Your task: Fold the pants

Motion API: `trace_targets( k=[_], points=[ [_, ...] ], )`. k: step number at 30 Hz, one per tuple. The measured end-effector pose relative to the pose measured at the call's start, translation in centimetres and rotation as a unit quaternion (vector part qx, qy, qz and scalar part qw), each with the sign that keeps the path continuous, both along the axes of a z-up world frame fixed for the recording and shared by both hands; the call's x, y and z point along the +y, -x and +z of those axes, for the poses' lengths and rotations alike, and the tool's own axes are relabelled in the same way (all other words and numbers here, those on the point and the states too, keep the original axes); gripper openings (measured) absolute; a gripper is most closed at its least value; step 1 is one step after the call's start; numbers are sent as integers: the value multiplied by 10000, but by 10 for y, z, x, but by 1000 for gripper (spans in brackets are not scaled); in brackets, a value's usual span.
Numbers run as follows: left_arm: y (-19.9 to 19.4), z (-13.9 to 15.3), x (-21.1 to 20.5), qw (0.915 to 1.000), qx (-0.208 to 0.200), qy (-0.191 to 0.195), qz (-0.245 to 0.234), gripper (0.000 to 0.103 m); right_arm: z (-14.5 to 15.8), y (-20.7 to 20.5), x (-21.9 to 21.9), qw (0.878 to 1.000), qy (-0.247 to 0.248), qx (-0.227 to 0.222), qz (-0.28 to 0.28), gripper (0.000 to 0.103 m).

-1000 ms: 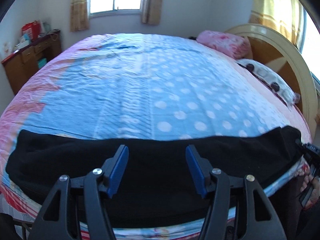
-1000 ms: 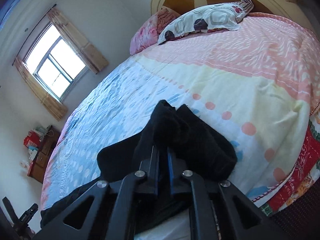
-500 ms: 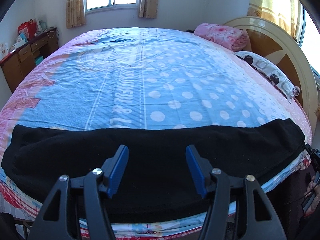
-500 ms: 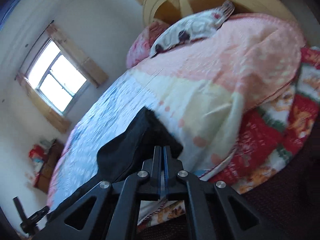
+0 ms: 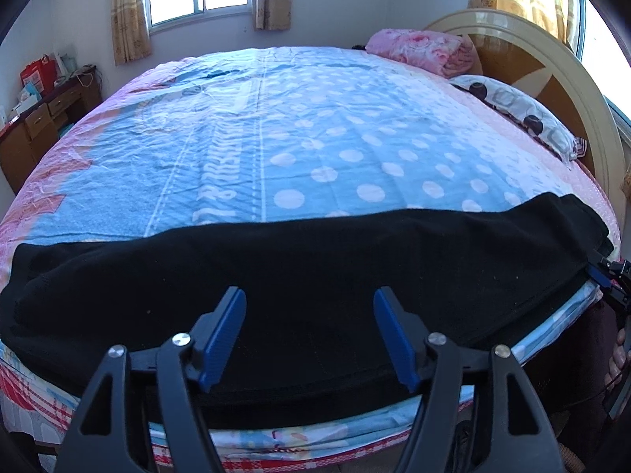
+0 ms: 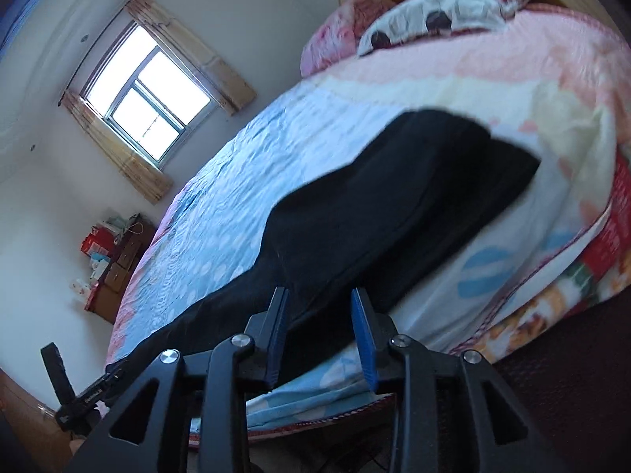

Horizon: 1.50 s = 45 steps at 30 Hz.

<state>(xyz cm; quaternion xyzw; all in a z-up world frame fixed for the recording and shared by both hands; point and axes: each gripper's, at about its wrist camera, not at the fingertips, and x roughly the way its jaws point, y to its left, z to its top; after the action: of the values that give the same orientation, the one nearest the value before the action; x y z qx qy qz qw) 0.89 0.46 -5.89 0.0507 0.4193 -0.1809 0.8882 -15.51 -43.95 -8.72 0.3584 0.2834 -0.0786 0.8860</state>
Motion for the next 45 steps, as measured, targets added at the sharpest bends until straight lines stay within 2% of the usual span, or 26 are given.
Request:
trace_targets(
  k=[6,7,8,9,14,16,19,20,23,25,26,28,31,35,39,42,45],
  points=[
    [2,1,1,10000,-8,37,4,70,-13,-22,13,9993,-237,36,285,34],
    [2,1,1,10000,-16,31,7,70,-14,-25,16,9994,-207,48,282,27],
    [2,1,2,10000,-20,31,17,70,-13,-27,19,9995,-98,61,282,5],
    [2,1,3,10000,-18,40,25,70,-12,-29,21,9994,-47,79,349,3],
    [1,4,6,10000,-31,62,46,70,3,-9,21,9989,-24,-12,468,3],
    [1,3,6,9999,-23,104,52,73,8,2,23,9987,103,89,485,3],
    [2,-1,0,10000,22,62,-20,73,-3,6,26,9971,351,317,592,5],
    [4,-4,-4,10000,-3,8,-87,73,-9,7,25,9975,296,265,577,5],
    [7,-10,-14,9996,-162,-117,-174,73,-21,9,12,9979,-313,181,538,6],
    [6,-18,-20,9995,-114,-186,-207,73,-18,16,2,9971,-579,43,501,6],
    [5,-23,-23,9996,-45,-175,-230,73,-12,23,-3,9977,-543,-66,409,6],
    [5,-32,-28,9993,89,-184,-305,73,5,40,-13,9994,-274,-227,24,6],
    [6,-44,-37,9982,158,-429,-400,73,33,63,-29,9963,315,-560,-567,6],
    [8,-51,-38,9981,165,-472,-370,73,58,56,-47,9901,1028,-546,-790,6],
    [9,-53,-38,9981,139,-492,-345,73,60,23,-52,9829,1694,-82,-711,6],
    [10,-55,-40,9977,109,-569,-346,74,48,4,-57,9838,1694,290,-506,6],
    [9,-55,-41,9977,141,-565,-338,74,39,0,-60,9780,1943,548,-525,6]
  ],
)
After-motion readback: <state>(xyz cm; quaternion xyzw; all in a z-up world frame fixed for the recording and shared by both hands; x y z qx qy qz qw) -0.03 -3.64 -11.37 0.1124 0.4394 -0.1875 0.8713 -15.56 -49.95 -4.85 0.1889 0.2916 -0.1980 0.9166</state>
